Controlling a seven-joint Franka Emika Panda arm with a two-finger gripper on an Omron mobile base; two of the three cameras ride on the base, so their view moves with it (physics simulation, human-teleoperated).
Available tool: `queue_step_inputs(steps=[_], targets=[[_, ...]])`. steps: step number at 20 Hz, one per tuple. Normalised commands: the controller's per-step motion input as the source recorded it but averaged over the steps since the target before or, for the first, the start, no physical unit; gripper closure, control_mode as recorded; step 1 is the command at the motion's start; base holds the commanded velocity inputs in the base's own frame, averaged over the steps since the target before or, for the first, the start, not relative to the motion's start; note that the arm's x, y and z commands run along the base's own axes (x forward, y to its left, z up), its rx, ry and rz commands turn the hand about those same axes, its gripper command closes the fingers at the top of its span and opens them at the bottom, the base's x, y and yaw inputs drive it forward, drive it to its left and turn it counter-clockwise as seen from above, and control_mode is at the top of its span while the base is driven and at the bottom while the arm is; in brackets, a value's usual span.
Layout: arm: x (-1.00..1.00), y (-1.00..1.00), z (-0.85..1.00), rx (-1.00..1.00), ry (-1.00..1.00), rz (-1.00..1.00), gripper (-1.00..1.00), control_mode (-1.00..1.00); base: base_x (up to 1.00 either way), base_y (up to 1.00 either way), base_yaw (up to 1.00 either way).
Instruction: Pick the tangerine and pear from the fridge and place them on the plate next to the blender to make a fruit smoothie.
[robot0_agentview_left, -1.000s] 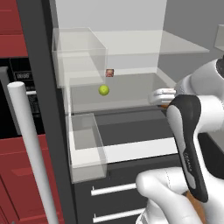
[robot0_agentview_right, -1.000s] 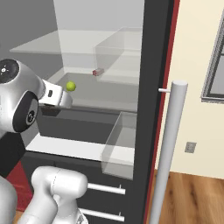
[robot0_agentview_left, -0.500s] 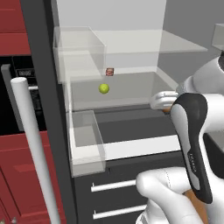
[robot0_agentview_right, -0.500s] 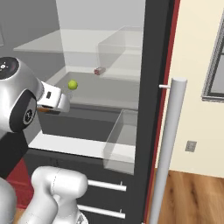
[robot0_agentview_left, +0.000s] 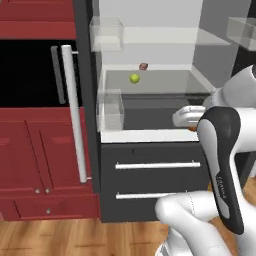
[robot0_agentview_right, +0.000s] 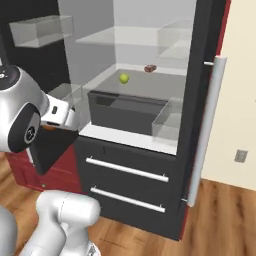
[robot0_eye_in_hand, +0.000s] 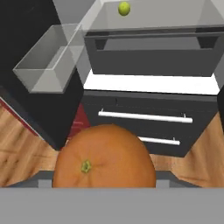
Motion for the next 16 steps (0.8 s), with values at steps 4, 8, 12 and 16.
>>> queue_step_inputs(steps=[4, 8, 12, 16], targets=[[0.00, 0.00, 0.00, 0.00, 0.00, 0.00, 1.00, 1.00, -0.78, 0.06, 0.65], [0.00, 0.00, 0.00, 0.00, 0.00, 0.00, 1.00, 1.00, -0.37, 0.17, 0.89], [0.00, 0.00, 0.00, 0.00, 0.00, 0.00, 1.00, 1.00, -0.02, 0.19, 1.00], [0.00, 0.00, 0.00, 0.00, 0.00, 0.00, 1.00, 1.00, 0.00, 0.01, 1.00]])
